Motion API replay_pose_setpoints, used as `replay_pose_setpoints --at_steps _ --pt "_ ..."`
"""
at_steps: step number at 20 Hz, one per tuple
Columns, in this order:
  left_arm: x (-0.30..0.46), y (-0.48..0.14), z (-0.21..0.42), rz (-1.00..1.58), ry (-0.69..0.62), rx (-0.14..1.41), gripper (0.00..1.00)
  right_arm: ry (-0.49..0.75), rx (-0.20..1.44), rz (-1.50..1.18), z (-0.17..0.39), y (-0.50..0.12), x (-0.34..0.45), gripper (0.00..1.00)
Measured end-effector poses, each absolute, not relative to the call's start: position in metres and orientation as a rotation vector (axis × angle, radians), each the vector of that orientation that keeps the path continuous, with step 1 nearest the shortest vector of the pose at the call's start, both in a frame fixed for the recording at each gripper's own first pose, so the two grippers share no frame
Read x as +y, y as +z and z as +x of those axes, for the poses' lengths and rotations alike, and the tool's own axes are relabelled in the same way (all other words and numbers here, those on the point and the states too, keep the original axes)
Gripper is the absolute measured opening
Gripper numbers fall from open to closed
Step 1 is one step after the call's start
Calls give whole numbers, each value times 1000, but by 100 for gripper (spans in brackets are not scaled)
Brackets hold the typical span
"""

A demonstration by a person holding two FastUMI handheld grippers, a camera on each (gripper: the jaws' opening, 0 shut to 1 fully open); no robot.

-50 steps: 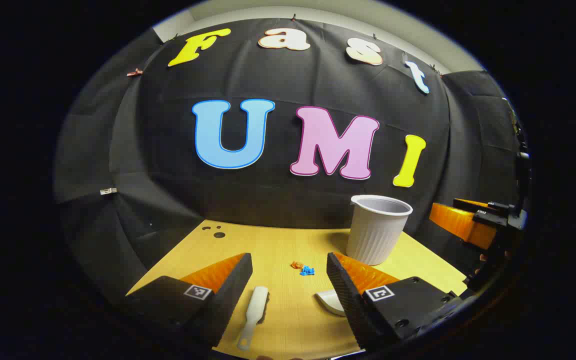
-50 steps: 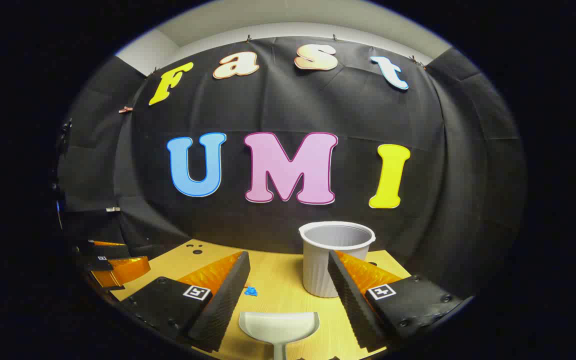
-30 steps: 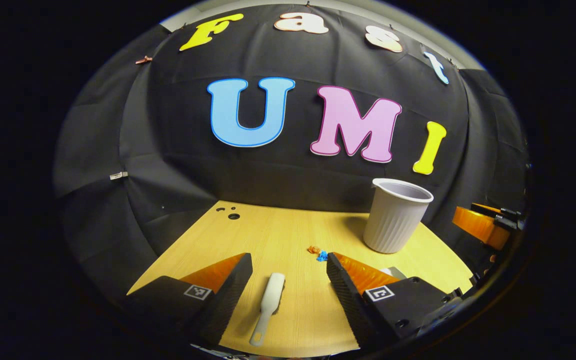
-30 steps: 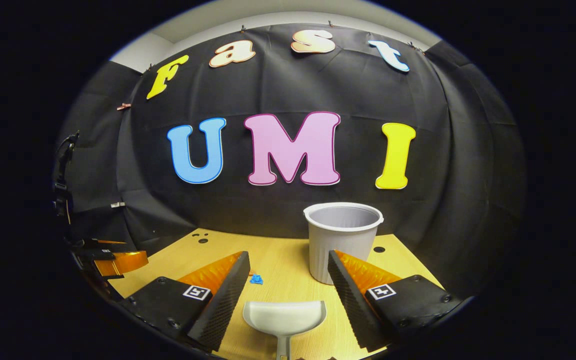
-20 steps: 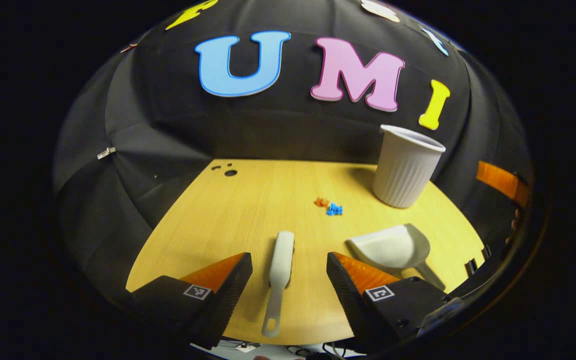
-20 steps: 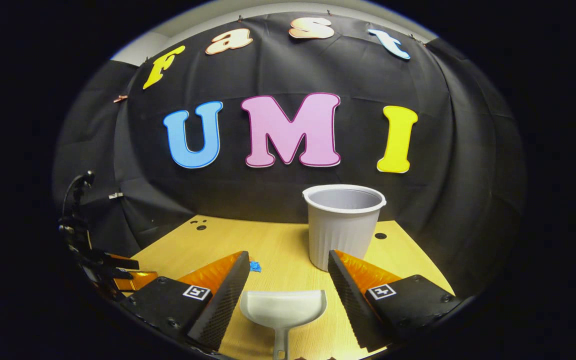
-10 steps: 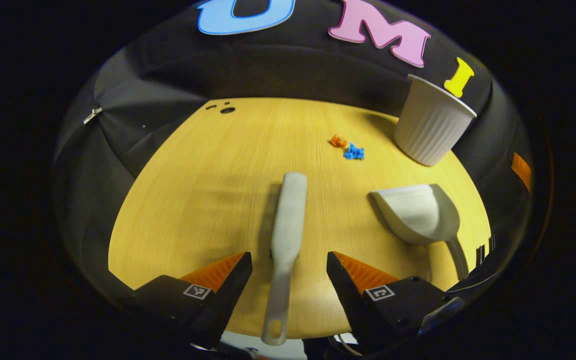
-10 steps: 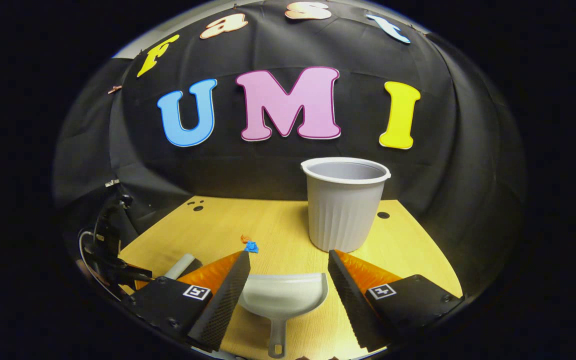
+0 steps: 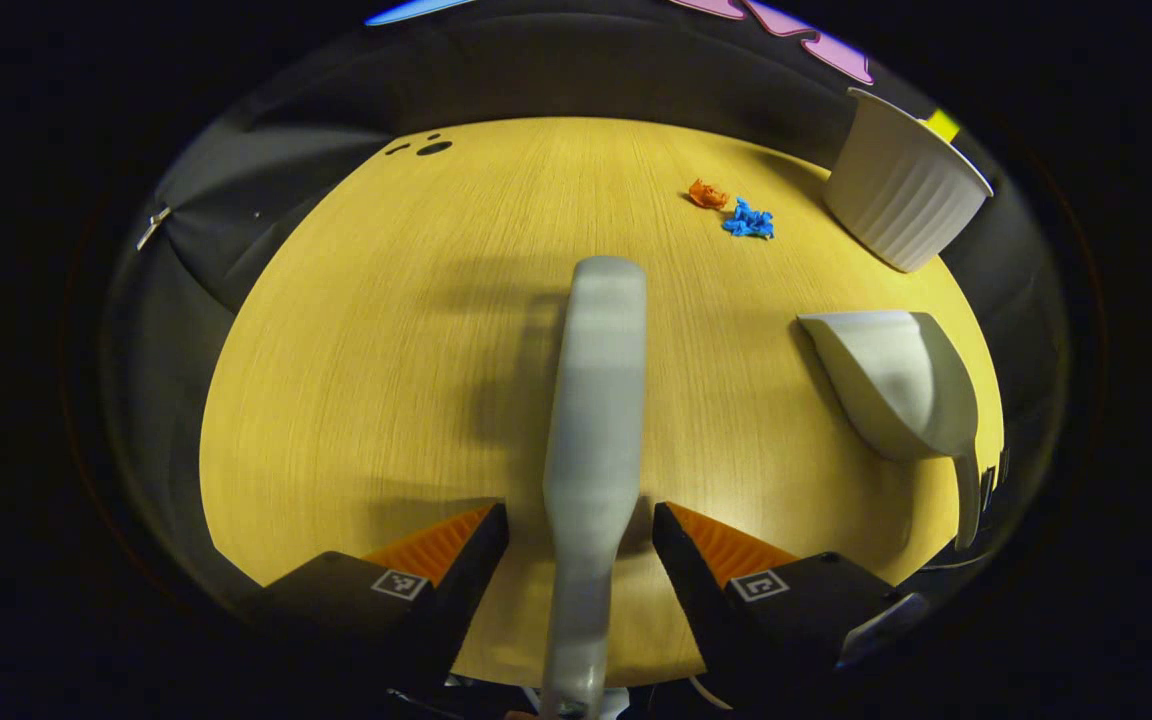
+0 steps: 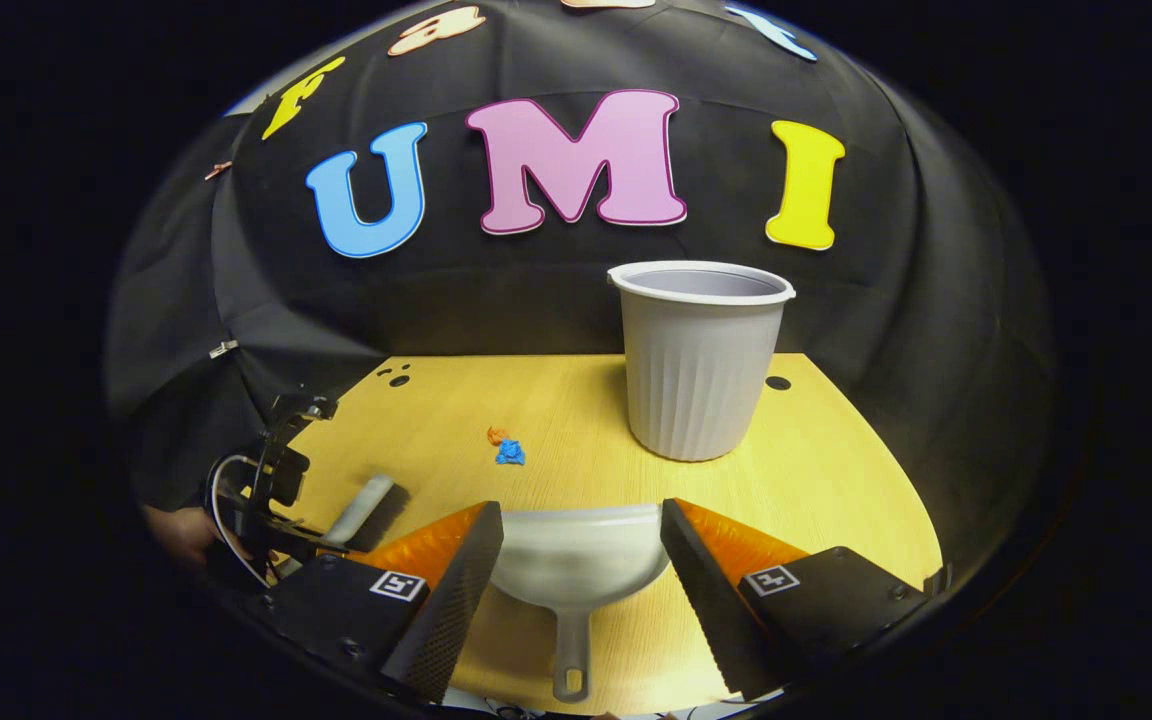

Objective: Pick up the small broom and dustpan from the desktop, sweep the trash into the dustpan with the broom, and then empty the trash into the garbage bin.

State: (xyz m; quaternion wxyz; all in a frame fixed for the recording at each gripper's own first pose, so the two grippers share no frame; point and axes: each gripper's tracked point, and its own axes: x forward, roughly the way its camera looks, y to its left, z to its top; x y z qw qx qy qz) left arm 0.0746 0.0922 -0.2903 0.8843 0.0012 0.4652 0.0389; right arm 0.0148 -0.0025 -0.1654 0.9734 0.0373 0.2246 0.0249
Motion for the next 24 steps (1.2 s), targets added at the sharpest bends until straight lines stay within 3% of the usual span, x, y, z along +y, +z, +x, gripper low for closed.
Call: replay_pose_setpoints --at_steps 3,5,7,8,10,14,20,24 --pt "93 -296 80 42 73 983 88 49 487 82 11 -175 -2 99" --pt "89 -295 82 58 60 981 77 51 512 88 9 -182 0 99" --pt "84 -294 83 74 52 968 62 53 540 85 6 -188 2 99" --pt "82 -294 83 75 51 957 49 52 553 84 5 -191 1 99" --pt "81 -295 82 76 68 944 36 45 581 90 3 -196 0 99" --pt "82 -293 81 70 64 916 25 44 663 126 -3 -213 2 99" --pt "91 -268 73 73 72 821 19 3 827 135 -17 -255 -2 99" --pt "94 -242 62 32 74 763 23 -8 937 118 -26 -287 -5 99"
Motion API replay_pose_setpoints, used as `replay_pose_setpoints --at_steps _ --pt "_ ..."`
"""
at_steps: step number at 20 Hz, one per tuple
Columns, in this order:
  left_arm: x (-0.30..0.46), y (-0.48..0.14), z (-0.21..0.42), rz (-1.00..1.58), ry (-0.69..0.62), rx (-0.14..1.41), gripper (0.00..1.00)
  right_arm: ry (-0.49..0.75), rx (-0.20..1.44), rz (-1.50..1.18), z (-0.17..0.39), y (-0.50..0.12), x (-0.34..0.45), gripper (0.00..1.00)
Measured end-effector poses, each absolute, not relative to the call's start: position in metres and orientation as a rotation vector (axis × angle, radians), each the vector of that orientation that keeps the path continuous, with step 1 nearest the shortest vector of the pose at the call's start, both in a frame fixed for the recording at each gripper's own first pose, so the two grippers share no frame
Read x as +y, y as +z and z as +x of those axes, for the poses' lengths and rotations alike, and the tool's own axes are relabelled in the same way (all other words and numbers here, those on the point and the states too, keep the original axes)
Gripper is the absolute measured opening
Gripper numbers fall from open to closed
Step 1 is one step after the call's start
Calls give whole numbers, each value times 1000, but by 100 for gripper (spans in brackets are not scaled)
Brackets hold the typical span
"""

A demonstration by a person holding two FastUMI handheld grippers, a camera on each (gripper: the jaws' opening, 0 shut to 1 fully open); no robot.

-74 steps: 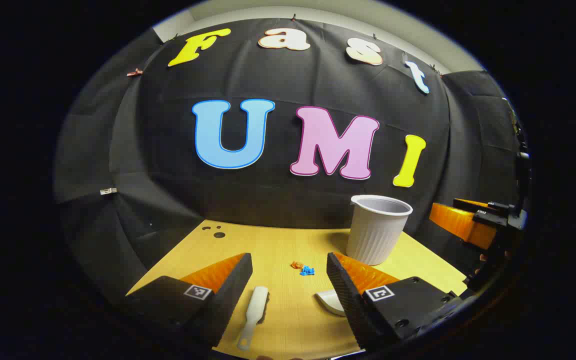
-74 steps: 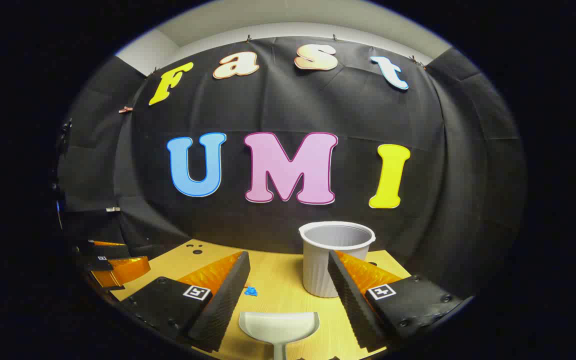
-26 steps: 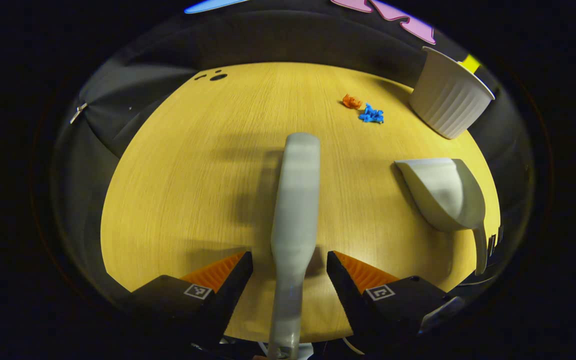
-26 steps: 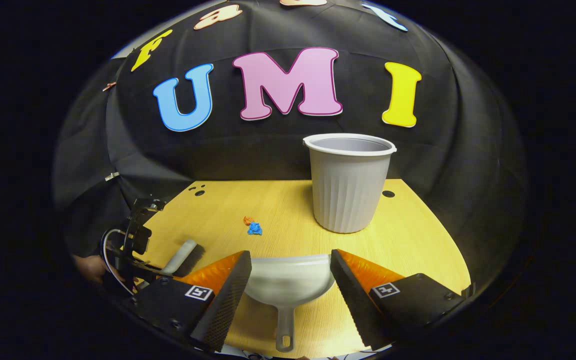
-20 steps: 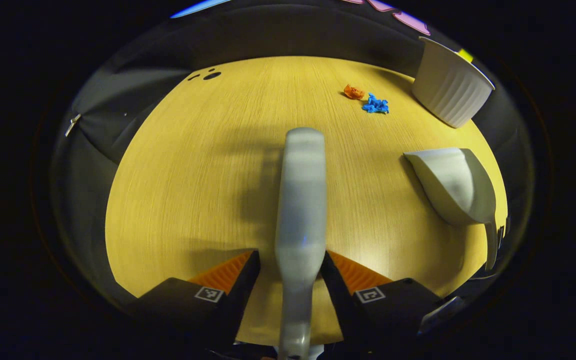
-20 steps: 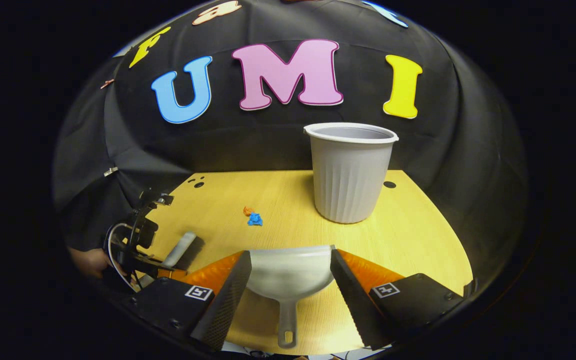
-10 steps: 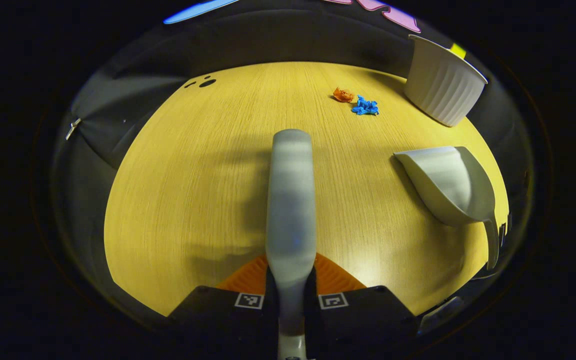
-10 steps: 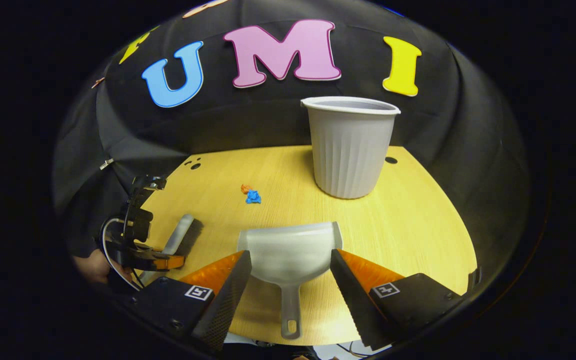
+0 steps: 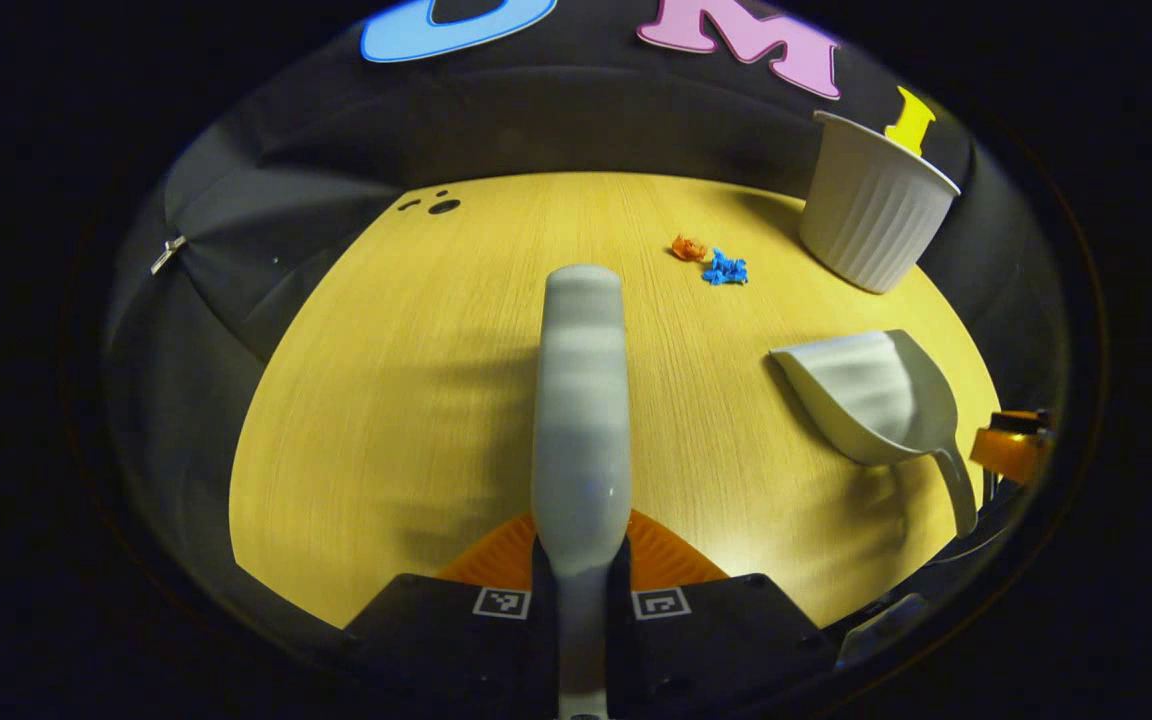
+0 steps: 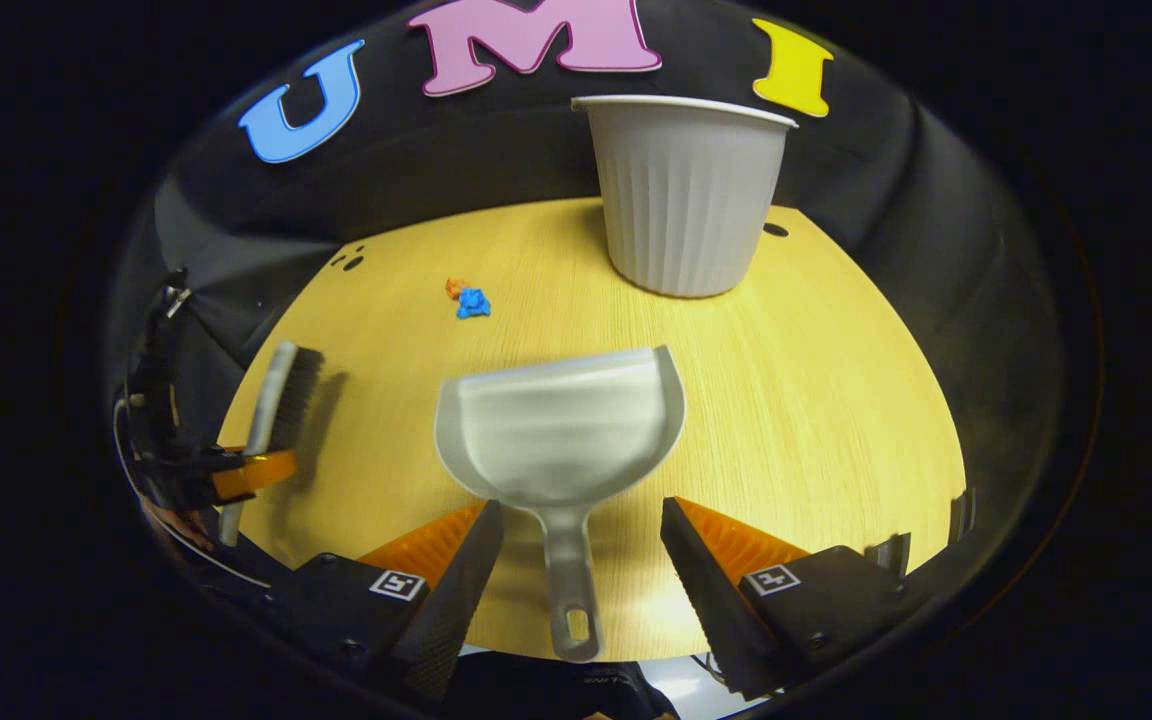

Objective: Pick up the small broom and dustpan from the desktop, sweep the trash into the dustpan with the broom, and then empty the trash into the garbage bin.

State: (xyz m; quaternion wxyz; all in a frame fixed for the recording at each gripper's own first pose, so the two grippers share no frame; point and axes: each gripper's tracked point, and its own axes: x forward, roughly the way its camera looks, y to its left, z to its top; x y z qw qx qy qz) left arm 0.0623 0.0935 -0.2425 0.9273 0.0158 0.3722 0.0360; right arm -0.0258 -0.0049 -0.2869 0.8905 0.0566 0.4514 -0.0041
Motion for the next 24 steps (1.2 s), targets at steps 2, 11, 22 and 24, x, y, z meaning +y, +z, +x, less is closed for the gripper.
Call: replay_pose_setpoints --at_steps 2,11,22,24 --pt "97 -234 59 24 82 743 23 -13 990 98 -31 -304 -7 99" --pt "110 -228 41 12 135 749 23 -30 1133 64 -26 -360 0 99" --pt "95 -225 56 55 151 769 23 30 1151 5 -17 -370 2 41" --pt "87 -226 68 40 128 777 20 113 1168 -21 -20 -369 3 43"
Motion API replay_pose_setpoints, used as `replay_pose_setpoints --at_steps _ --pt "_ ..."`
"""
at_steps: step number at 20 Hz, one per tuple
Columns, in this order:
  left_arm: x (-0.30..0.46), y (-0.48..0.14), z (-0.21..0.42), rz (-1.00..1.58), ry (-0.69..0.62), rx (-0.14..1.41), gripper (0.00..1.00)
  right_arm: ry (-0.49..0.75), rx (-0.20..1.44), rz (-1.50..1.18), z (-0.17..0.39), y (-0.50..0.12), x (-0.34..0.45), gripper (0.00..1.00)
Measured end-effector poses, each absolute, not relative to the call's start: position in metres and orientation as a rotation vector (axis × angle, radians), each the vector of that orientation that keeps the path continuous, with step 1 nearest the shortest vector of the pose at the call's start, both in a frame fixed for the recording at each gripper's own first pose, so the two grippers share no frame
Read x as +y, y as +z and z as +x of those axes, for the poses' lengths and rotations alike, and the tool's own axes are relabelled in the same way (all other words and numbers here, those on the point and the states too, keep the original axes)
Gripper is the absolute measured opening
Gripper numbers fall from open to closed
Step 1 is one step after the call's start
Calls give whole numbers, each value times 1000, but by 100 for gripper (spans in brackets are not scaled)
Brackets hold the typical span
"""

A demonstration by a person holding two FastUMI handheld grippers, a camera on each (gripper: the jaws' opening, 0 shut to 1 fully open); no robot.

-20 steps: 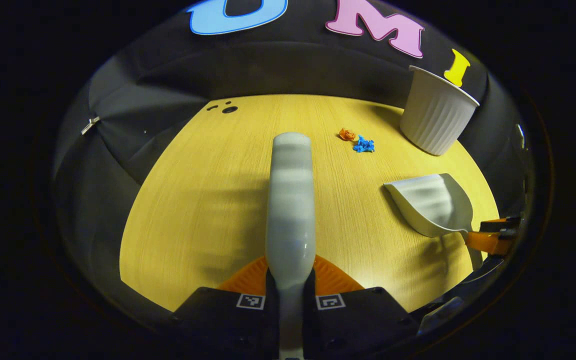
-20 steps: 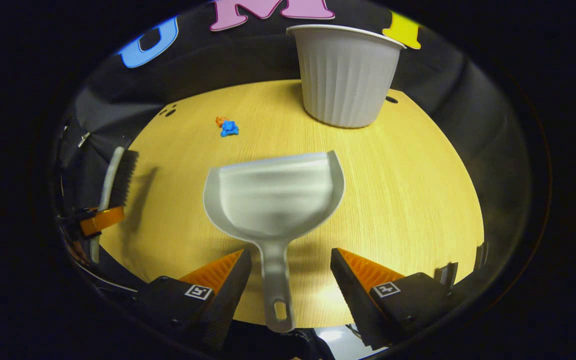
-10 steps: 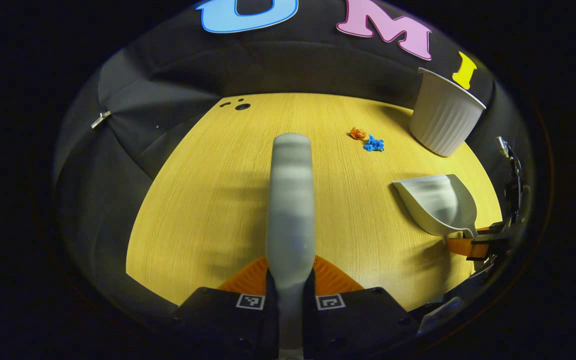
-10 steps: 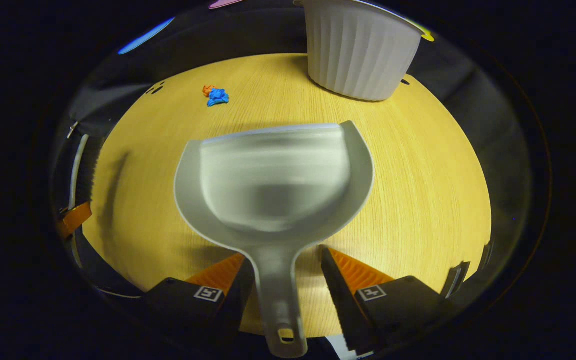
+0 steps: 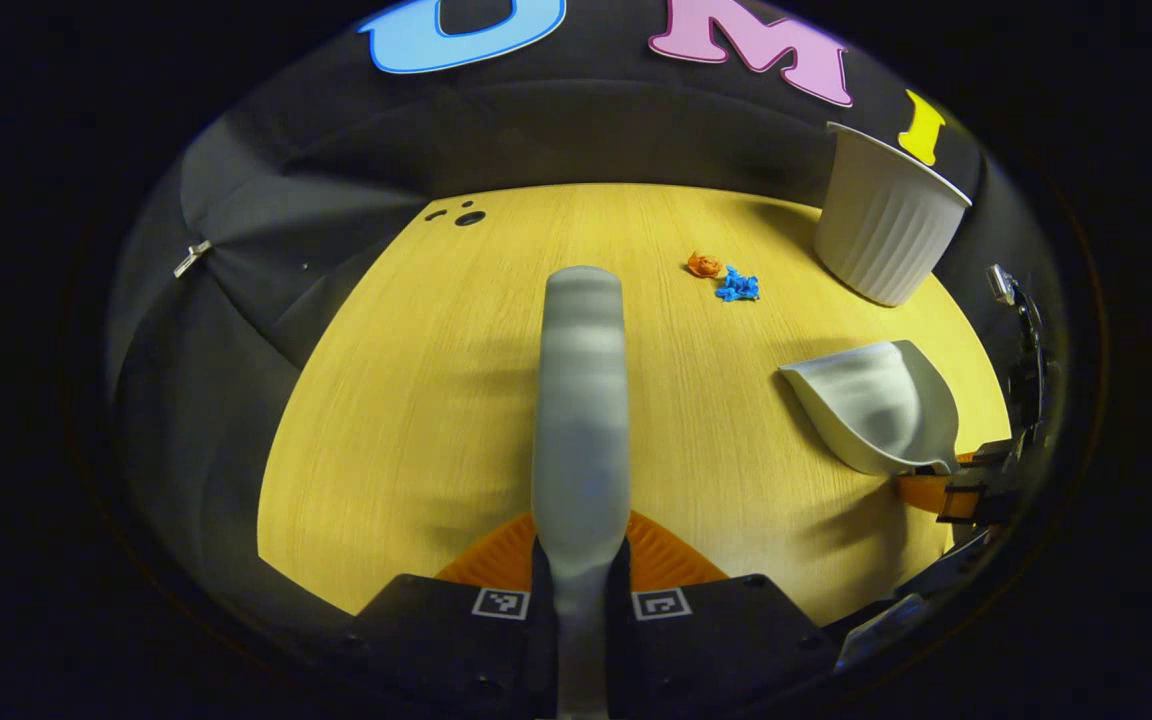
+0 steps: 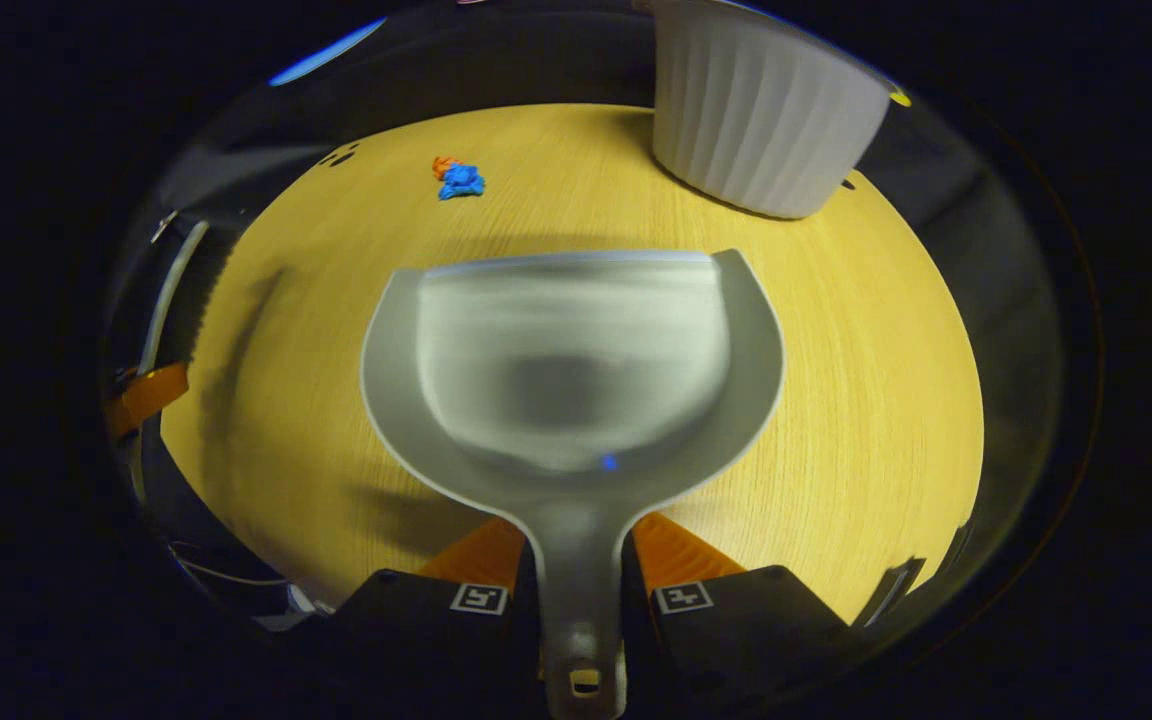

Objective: Pick up the small broom and dustpan from the desktop, sweep the trash into the dustpan with the broom, and then empty the trash into the garbage bin.

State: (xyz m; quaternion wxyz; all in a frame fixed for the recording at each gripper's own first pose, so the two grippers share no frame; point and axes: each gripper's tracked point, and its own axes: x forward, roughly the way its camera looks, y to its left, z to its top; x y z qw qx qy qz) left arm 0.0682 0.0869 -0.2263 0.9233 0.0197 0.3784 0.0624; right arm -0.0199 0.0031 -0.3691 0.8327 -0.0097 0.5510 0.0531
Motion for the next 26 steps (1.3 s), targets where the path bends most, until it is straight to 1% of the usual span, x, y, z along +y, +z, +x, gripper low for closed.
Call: replay_pose_setpoints --at_steps 1,2,3,6,7,8,10,11,12,18,21,24,25,26 --pt "83 -226 77 31 115 783 23 148 1179 -13 -20 -369 3 38" --pt "81 -227 86 23 103 788 20 180 1186 -10 -20 -370 3 36" --pt "79 -225 97 19 88 792 20 197 1196 3 -20 -370 2 35" --pt "78 -220 133 57 53 799 26 224 1211 -22 -21 -369 -3 34" --pt "78 -216 147 70 49 797 23 243 1201 -65 -19 -369 -9 30" --pt "78 -214 159 75 41 798 23 260 1194 -88 -17 -369 -12 35" --pt "79 -210 185 87 39 799 23 273 1199 -86 -18 -369 -17 34" --pt "79 -209 198 102 36 802 23 278 1196 -96 -17 -369 -20 30" --pt "81 -209 209 125 33 810 23 284 1193 -104 -16 -369 -22 35" --pt "81 -218 277 266 -28 862 24 327 1195 -132 -15 -367 -31 34" --pt "71 -222 305 370 -91 882 23 346 1195 -145 -14 -369 -34 34" --pt "51 -225 320 495 -198 890 23 359 1200 -149 -12 -369 -38 34" --pt "44 -227 321 526 -233 891 23 363 1202 -152 -12 -369 -38 30" --pt "37 -228 320 547 -270 898 24 369 1199 -159 -12 -368 -39 34"
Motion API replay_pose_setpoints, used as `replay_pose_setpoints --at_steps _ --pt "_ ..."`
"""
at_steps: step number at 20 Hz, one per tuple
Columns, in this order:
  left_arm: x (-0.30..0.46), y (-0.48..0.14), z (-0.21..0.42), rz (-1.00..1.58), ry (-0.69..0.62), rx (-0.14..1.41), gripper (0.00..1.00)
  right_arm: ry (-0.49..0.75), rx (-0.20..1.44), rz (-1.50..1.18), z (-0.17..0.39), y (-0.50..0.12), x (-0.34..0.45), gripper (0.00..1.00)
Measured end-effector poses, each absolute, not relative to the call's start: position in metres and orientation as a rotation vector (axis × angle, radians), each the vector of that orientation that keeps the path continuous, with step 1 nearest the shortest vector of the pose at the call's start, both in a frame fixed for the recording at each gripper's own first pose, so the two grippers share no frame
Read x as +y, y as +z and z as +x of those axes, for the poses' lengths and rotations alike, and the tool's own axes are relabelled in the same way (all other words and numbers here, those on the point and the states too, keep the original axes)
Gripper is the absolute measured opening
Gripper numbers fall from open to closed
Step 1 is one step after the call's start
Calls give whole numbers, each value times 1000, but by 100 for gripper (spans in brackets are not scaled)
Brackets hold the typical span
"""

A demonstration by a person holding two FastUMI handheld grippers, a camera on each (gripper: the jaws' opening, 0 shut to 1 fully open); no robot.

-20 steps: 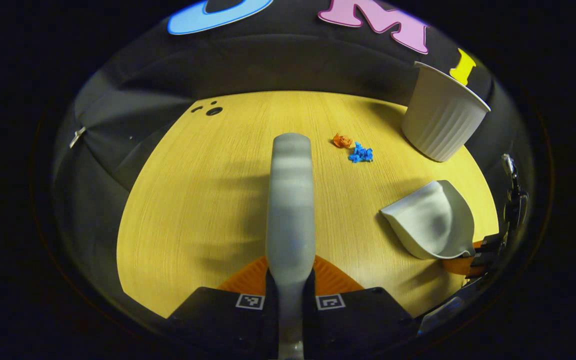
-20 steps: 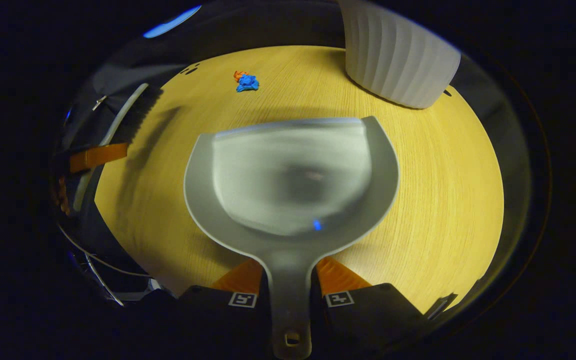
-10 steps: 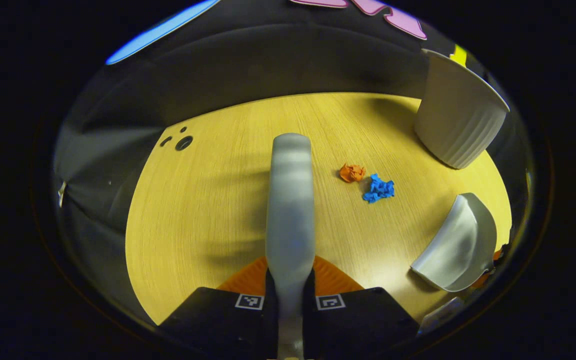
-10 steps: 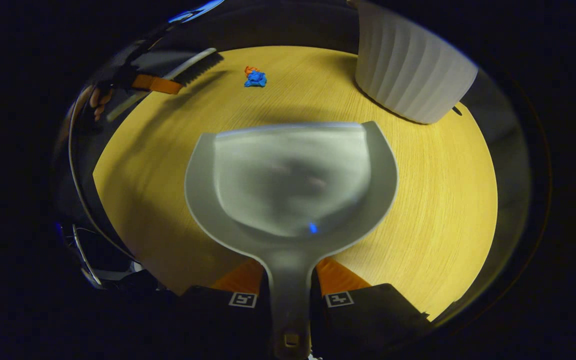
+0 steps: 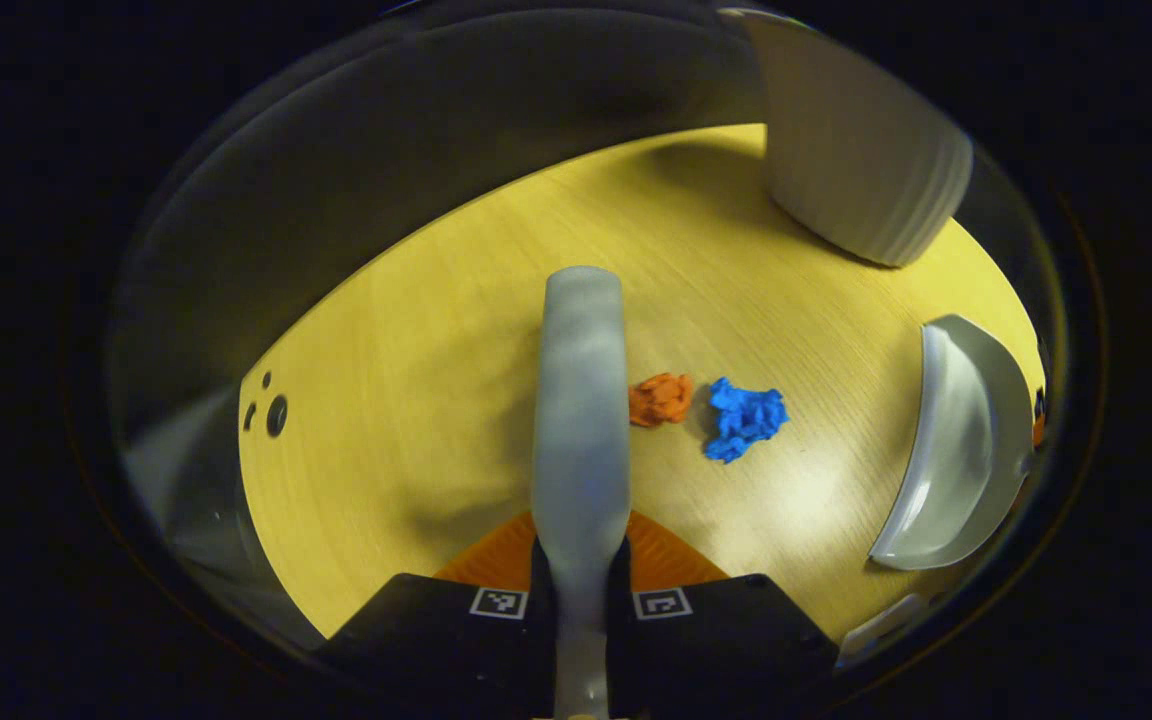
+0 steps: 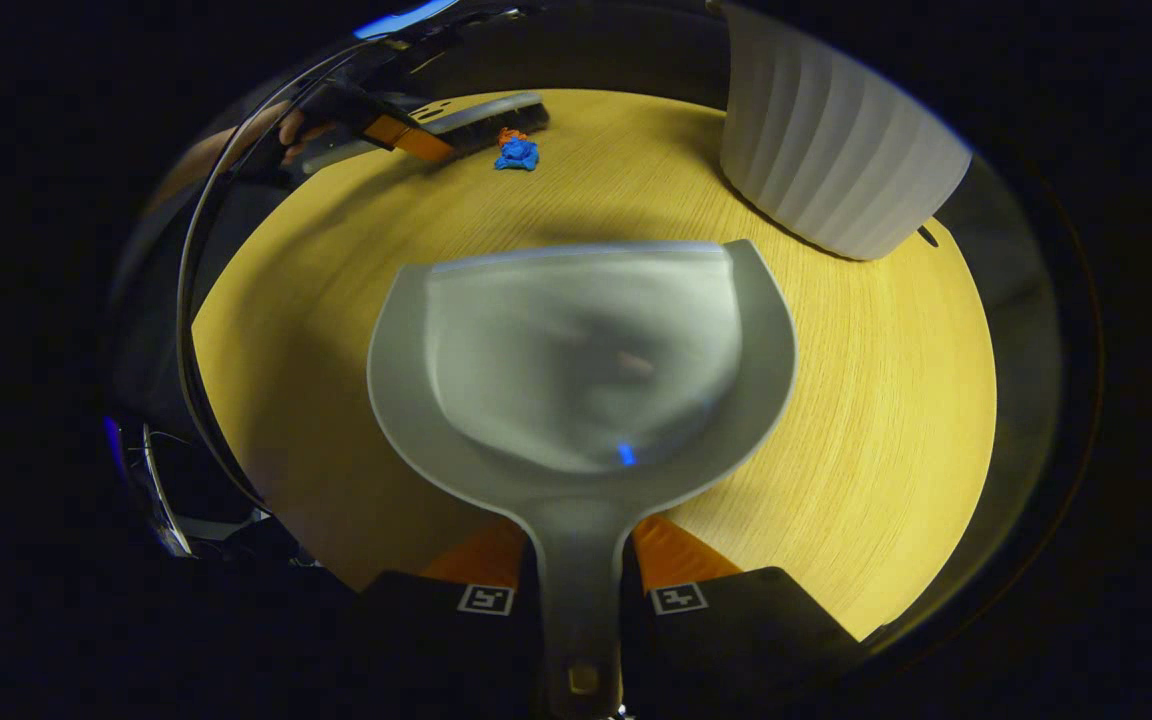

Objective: Pick up the small broom and dustpan from the desktop, sweep the trash into the dustpan with the broom, and then empty the trash into the garbage bin.

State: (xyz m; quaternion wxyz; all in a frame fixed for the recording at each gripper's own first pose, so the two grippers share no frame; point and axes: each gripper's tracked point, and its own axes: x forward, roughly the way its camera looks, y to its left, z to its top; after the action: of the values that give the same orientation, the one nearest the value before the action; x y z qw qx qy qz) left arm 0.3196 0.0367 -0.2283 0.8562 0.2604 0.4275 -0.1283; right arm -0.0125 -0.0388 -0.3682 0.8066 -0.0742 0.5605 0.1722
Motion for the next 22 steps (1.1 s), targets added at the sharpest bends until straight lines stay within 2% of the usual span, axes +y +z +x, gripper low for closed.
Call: replay_pose_setpoints --at_steps 2,3,4,6,9,12,13,14,18,19,20,22 --pt "19 -232 312 582 -347 914 24 380 1197 -165 -12 -368 -39 35" --pt "11 -234 308 609 -381 916 24 382 1196 -165 -12 -368 -40 30" --pt "3 -236 300 641 -419 916 24 384 1195 -166 -12 -368 -40 34" --pt "-20 -240 287 701 -500 913 21 386 1192 -168 -12 -368 -40 34" --pt "-41 -250 263 738 -586 934 24 388 1186 -173 -11 -369 -41 34" --pt "-75 -258 227 671 -646 986 24 387 1179 -173 -9 -368 -40 34" --pt "-86 -262 211 645 -680 1013 21 390 1175 -174 -10 -369 -40 34" --pt "-98 -265 196 623 -712 1034 24 393 1169 -177 -11 -369 -40 35" --pt "-125 -265 161 507 -774 1091 24 413 1142 -184 -10 -370 -42 34" --pt "-128 -265 153 477 -768 1101 24 410 1136 -179 -10 -371 -42 30" --pt "-124 -263 149 460 -744 1098 24 406 1130 -175 -10 -370 -43 34" --pt "-118 -255 143 416 -675 1057 22 394 1111 -159 -9 -370 -44 34"
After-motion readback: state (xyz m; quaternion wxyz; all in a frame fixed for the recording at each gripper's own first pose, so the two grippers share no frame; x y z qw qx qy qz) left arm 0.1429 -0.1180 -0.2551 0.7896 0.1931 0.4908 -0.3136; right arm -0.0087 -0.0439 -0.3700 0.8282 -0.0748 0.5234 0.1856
